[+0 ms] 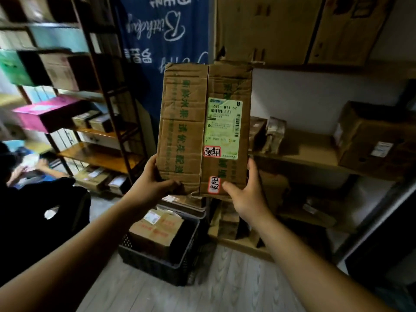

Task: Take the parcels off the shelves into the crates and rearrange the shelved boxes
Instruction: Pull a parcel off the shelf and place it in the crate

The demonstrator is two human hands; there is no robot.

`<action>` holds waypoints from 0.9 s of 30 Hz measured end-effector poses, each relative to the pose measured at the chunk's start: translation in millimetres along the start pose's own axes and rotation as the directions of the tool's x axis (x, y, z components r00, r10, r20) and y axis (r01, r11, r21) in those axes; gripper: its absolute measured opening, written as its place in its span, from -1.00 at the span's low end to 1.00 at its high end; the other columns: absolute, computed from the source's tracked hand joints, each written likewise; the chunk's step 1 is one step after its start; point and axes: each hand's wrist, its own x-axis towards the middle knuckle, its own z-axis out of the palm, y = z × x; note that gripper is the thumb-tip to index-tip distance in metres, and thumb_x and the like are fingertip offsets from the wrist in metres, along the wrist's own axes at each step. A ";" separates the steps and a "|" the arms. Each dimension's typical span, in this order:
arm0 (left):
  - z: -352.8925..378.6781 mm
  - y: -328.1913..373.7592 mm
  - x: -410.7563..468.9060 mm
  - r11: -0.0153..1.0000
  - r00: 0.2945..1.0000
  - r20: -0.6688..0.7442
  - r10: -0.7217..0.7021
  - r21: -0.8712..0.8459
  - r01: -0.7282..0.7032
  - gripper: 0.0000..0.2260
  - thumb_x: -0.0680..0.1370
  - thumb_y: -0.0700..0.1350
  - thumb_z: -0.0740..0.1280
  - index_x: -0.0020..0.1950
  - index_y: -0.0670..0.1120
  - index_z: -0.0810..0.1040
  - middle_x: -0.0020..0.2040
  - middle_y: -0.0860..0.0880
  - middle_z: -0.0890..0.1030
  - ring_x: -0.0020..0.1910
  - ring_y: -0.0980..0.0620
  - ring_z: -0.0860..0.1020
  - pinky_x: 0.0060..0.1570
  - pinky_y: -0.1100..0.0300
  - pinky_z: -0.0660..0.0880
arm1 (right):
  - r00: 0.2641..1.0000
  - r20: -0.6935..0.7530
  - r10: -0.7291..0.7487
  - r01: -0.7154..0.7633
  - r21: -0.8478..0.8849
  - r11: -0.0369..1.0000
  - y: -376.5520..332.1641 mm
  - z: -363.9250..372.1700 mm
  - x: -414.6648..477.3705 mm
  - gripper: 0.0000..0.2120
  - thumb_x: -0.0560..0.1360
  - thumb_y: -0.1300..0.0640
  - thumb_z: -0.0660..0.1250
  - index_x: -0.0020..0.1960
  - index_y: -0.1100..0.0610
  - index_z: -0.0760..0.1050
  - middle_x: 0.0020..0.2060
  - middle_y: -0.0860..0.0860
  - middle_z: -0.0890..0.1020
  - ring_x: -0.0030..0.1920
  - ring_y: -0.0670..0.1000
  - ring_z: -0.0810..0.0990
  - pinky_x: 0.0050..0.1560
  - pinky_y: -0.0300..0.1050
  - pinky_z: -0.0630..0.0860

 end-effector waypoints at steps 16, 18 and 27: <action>-225.0 -30.8 31.4 0.979 0.990 -0.078 -0.114 0.161 0.126 -0.43 0.48 -0.37 0.34 0.38 0.00 0.24 0.00 -0.08 0.59 -0.26 0.12 0.66 -0.36 0.23 0.54 | 0.993 0.093 0.078 -0.078 -0.011 0.997 10.3 224.0 42.9 -0.37 0.49 0.31 0.35 0.46 0.05 0.19 0.17 -0.02 0.53 0.04 -0.16 0.54 -0.22 -0.51 0.47; -236.3 -30.9 43.1 0.976 0.989 -0.061 -0.134 0.162 0.142 -0.44 0.48 -0.36 0.34 0.36 0.01 0.23 0.00 -0.07 0.59 -0.29 0.14 0.66 -0.41 0.29 0.53 | 0.992 0.090 0.089 -0.088 -0.011 0.996 11.2 233.9 52.5 -0.37 0.49 0.29 0.36 0.46 0.02 0.20 0.17 -0.02 0.54 0.05 -0.15 0.54 -0.24 -0.50 0.46; -265.7 -34.4 133.3 0.971 0.980 -0.028 -0.198 0.131 0.200 -0.37 0.43 -0.30 0.40 0.41 0.05 0.25 0.13 -0.13 0.58 0.08 -0.10 0.61 0.09 -0.13 0.54 | 0.991 0.063 0.116 -0.113 -0.048 0.992 21.3 257.0 133.4 -0.39 0.49 0.25 0.37 0.45 -0.02 0.21 0.09 -0.11 0.56 0.04 -0.16 0.54 -0.10 -0.36 0.49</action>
